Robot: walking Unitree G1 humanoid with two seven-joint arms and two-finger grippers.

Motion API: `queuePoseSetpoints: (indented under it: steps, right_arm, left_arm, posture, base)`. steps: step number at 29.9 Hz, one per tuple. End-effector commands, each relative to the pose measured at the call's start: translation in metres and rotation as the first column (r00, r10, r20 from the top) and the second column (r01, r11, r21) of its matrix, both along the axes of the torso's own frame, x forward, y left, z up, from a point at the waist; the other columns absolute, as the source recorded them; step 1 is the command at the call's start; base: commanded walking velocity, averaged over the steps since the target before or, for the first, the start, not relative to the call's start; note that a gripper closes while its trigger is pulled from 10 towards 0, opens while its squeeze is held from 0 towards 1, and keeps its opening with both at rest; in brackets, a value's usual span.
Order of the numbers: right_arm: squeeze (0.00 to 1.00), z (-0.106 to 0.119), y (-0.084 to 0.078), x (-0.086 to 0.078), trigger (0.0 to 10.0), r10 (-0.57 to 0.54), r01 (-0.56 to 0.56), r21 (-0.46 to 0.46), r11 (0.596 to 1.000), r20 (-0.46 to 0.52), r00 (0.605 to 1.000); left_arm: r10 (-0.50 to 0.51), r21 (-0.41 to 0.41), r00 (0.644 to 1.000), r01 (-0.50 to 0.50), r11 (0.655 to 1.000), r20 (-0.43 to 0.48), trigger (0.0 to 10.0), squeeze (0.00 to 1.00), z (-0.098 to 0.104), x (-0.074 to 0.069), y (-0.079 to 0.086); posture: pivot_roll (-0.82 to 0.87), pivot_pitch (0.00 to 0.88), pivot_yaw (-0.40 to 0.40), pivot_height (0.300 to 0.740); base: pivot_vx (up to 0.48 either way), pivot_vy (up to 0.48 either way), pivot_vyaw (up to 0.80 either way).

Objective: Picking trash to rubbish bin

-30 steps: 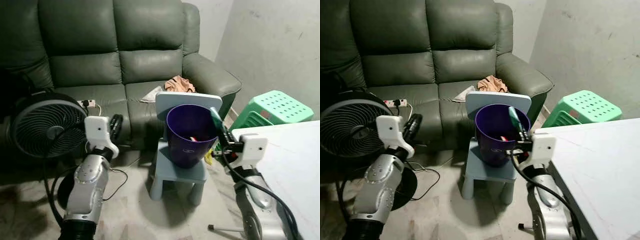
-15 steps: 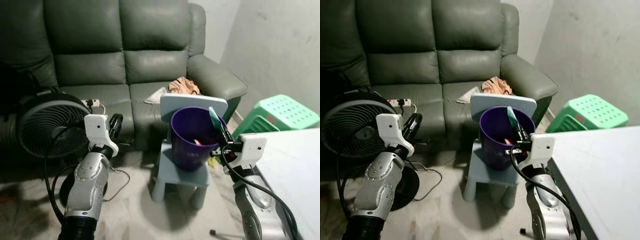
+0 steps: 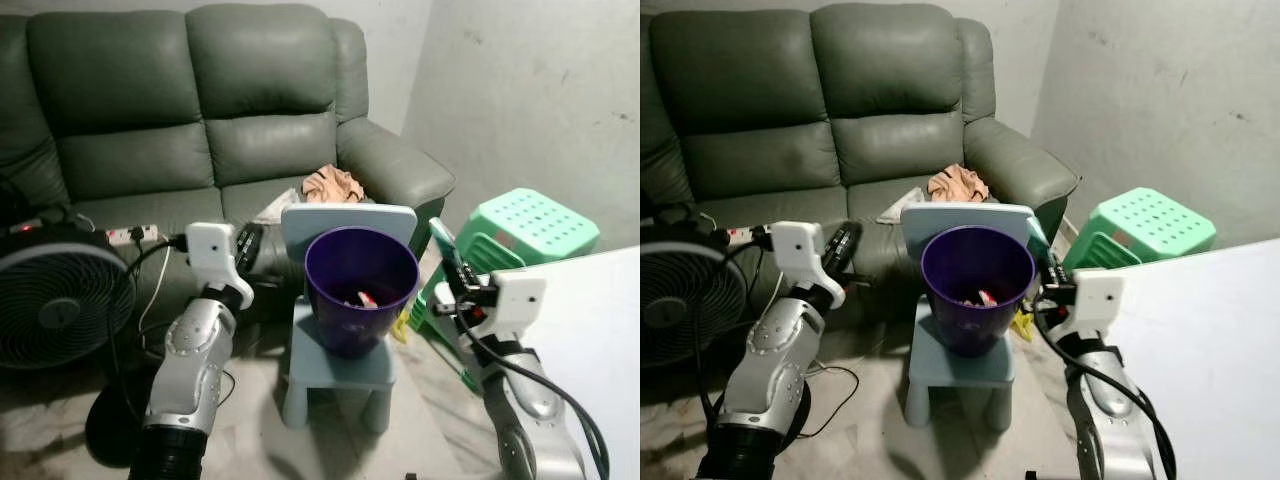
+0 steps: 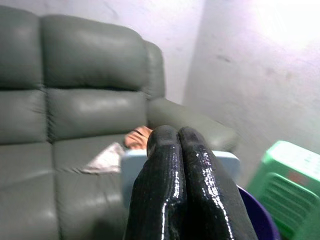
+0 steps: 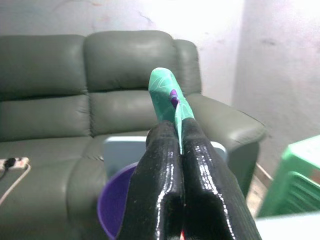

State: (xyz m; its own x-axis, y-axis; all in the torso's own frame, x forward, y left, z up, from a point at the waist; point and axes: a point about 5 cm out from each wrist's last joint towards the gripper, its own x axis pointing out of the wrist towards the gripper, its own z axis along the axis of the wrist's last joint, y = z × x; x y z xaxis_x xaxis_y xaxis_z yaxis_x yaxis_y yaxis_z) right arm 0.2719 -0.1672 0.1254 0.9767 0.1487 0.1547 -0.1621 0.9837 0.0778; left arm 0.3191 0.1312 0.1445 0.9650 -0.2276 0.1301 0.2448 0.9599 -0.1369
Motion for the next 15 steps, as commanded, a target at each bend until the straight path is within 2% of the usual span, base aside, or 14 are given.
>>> queuePoseSetpoints:
  steps: [1,8,15]
  right_arm:
    - [0.0,0.0062,0.0094,0.0034,10.0,0.036,-0.037,0.009,0.999,0.022,0.999]
    - [0.0,0.0088,0.0105,0.0047,10.0,0.065,-0.063,-0.032,0.997,0.035,0.997]
    - [0.0,0.0098,0.0126,0.0051,10.0,0.078,-0.077,-0.026,0.997,0.041,0.996]
  left_arm:
    - [0.034,0.005,0.999,-0.034,0.999,0.001,10.0,0.0,0.0015,0.0021,0.0112]
    - [0.027,0.01,1.0,-0.027,1.0,0.002,10.0,0.0,0.0013,0.0034,0.009]
    - [0.017,0.013,1.0,-0.017,1.0,0.002,10.0,0.0,0.001,0.0045,0.0069]
  posture:
    - [-0.03,0.0,-0.051,0.74]
    - [-0.03,0.0,-0.053,0.74]
    - [-0.03,0.0,-0.055,0.74]
  base:
    - [0.424,0.0,0.0]
    - [0.419,0.0,0.0]
    - [0.417,0.0,0.72]
